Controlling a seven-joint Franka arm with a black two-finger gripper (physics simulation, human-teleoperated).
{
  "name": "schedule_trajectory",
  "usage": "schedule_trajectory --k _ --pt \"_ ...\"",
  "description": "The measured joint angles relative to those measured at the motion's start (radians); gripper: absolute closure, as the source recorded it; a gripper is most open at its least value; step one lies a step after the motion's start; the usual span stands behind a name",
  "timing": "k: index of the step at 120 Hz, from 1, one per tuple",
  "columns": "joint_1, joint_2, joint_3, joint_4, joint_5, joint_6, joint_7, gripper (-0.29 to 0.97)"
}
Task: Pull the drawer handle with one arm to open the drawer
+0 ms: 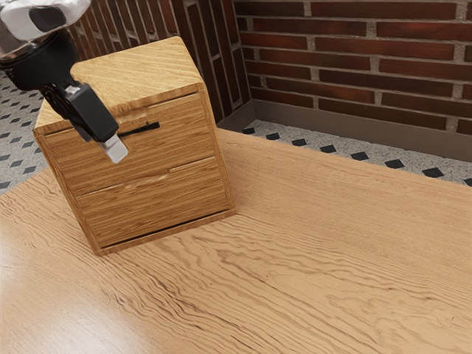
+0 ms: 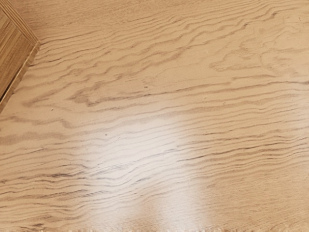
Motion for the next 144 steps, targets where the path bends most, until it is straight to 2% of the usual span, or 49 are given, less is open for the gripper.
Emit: schedule_trajectory --k 13,49,64,76,84,95,115,144 --pt "0.0 -0.059 0.004 -0.082 0.042 0.066 -0.001 0.0" --pt "-0.002 -0.063 0.075 -0.154 0.112 0.261 -0.003 0.0" --pt "0.005 -0.043 0.09 -0.119 0.133 0.274 -0.001 0.0" --pt "-0.003 -0.047 0.135 -0.151 0.14 0.304 -0.002 0.0" --pt "-0.027 -0.048 0.168 -0.172 0.15 0.334 -0.002 0.0" --pt "-0.085 -0.044 0.2 -0.18 0.197 0.363 0.003 0.0" --pt "-0.102 -0.037 0.219 -0.18 0.241 0.393 0.038 0.0" --pt "-0.103 0.038 0.22 -0.178 0.251 0.41 0.092 0.0"
